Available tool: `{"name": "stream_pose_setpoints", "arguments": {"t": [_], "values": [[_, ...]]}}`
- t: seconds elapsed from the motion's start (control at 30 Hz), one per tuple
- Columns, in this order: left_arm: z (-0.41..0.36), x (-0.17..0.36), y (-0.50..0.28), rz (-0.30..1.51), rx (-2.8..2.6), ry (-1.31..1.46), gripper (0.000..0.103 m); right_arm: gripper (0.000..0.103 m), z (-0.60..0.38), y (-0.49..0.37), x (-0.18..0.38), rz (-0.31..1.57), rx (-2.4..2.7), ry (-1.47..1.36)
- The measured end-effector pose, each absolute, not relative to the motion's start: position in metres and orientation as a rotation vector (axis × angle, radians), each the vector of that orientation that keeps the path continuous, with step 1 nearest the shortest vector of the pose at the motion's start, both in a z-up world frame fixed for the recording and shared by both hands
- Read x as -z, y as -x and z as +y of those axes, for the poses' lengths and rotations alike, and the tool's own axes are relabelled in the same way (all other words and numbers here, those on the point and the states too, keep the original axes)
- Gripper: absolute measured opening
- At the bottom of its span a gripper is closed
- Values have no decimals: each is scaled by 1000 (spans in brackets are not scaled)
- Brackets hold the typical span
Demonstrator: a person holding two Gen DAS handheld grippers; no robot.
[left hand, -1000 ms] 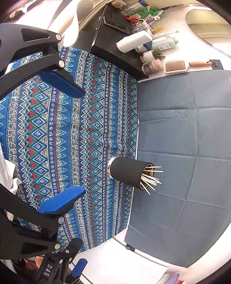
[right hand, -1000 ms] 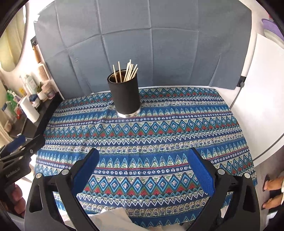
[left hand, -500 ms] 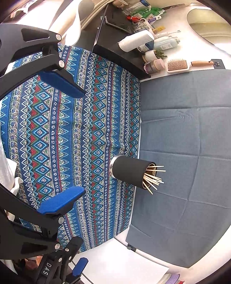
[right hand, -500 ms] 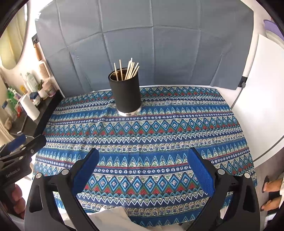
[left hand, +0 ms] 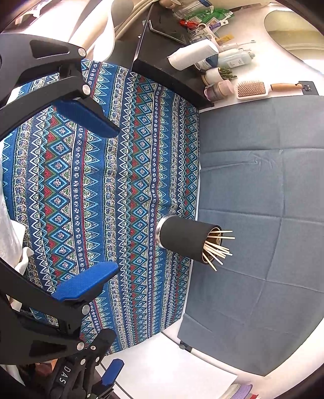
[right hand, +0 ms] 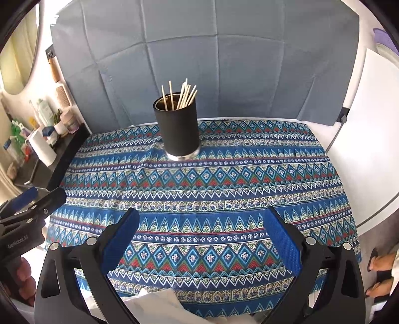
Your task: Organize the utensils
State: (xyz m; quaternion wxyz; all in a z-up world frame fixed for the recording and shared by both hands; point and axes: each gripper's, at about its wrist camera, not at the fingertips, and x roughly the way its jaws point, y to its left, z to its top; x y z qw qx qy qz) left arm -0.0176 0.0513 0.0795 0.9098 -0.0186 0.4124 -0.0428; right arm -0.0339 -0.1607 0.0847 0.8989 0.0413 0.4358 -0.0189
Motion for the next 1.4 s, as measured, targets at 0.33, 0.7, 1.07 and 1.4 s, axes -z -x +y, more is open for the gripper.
{"name": "stream_pose_setpoints", "arguments": {"t": [0.33, 0.7, 1.07, 1.4], "values": [[52, -78, 18, 855, 83, 34, 97, 95, -159, 34, -84, 902, 36, -81], [51, -76, 17, 863, 91, 36, 97, 95, -159, 33, -82, 907, 27, -80], [56, -75, 17, 868, 84, 52, 97, 95, -156, 32, -83, 902, 22, -67], [57, -73, 17, 876, 73, 53, 97, 95, -155, 31, -82, 905, 25, -57]]}}
